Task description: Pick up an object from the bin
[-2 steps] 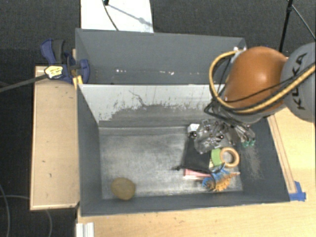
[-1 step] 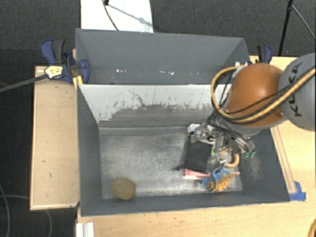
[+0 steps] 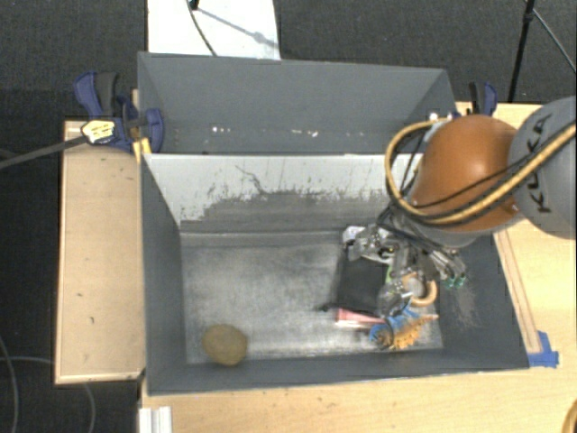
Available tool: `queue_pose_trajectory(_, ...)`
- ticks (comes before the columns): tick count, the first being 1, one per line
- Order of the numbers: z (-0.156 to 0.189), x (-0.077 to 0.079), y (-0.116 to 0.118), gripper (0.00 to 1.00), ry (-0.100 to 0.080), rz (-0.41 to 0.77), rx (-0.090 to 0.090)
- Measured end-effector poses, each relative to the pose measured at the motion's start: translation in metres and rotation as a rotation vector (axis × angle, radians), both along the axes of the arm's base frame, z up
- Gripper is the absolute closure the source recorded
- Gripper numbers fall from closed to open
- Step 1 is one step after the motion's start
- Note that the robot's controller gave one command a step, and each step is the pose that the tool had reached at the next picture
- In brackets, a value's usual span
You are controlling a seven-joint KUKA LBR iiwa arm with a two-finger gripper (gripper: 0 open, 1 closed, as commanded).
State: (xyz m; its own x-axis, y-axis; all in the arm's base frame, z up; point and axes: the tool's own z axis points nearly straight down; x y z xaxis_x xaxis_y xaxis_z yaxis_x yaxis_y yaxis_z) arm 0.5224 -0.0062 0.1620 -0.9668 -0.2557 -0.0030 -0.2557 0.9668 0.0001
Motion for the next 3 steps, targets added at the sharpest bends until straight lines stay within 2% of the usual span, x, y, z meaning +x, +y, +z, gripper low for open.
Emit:
queue_pose_trajectory(1,-0.088,0.006,-0.007,1.0,-0.006,-0.025,0.001)
queue_pose_trajectory(2,-0.088,0.006,-0.007,1.0,-0.006,-0.025,0.001)
queue_pose_trajectory(3,0.097,-0.01,-0.014,1.0,-0.008,-0.009,-0.001)
